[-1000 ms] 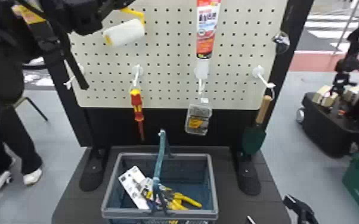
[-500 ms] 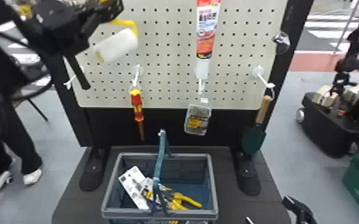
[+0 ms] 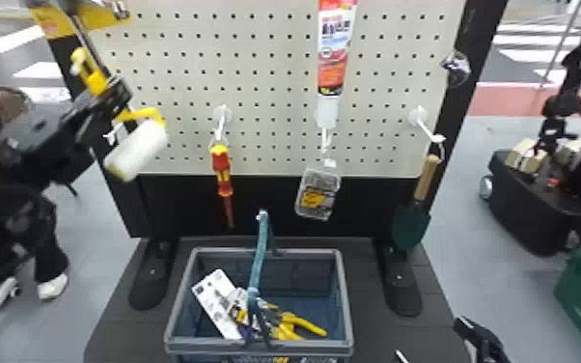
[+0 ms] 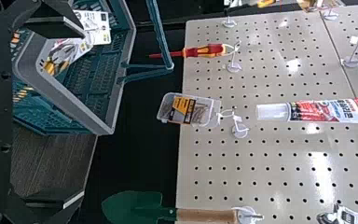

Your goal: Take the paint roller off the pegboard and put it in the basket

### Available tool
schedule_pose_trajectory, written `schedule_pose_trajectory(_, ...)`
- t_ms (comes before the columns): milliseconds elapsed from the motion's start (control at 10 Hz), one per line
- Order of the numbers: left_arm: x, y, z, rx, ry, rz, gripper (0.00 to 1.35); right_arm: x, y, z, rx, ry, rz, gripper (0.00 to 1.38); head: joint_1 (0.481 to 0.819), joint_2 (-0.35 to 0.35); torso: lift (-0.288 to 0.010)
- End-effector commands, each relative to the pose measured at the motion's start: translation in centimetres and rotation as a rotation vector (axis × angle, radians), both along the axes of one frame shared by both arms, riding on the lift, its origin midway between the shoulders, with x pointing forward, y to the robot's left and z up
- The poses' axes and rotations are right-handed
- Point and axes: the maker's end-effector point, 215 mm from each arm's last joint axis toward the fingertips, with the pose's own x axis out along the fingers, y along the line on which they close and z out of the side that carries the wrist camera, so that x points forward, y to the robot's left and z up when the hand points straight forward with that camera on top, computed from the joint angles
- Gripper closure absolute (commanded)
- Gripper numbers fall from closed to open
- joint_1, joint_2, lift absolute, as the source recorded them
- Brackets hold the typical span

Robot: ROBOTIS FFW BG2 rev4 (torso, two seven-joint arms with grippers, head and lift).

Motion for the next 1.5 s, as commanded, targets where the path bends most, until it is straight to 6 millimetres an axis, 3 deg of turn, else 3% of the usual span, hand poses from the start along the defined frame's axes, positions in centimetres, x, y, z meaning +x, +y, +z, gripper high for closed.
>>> schedule_pose_trajectory(0, 0.0, 2.4, -4.3, -0.105, 0.058, 0.042, 1.2, 0.0, 0.0, 0.0, 0.001, 0.0, 0.001, 0.11, 0.549, 0.0, -0.1)
schedule_pose_trajectory(300, -0.2, 3.8, -13.4, -0.317, 0.182, 0.092, 1.2, 0.0, 0.2, 0.0, 0.005, 0.0, 0.005, 0.11, 0.549, 0.0, -0.1)
schedule_pose_trajectory(700, 0.3, -0.2, -23.7, -0.491, 0.361, 0.038, 1.2, -0.1, 0.3, 0.1, 0.012, -0.001, 0.011, 0.11, 0.549, 0.0, -0.1)
schedule_pose_trajectory(1000, 0.2, -4.2, -27.0, -0.531, 0.437, -0.02, 1.2, -0.1, 0.3, -0.1, 0.013, 0.001, 0.009, 0.11, 0.549, 0.0, -0.1)
schedule_pose_trajectory(1400, 0.3, -11.0, -28.2, -0.536, 0.501, -0.157, 1.19, -0.1, 0.4, -0.3, 0.014, 0.004, 0.013, 0.11, 0.549, 0.0, -0.1)
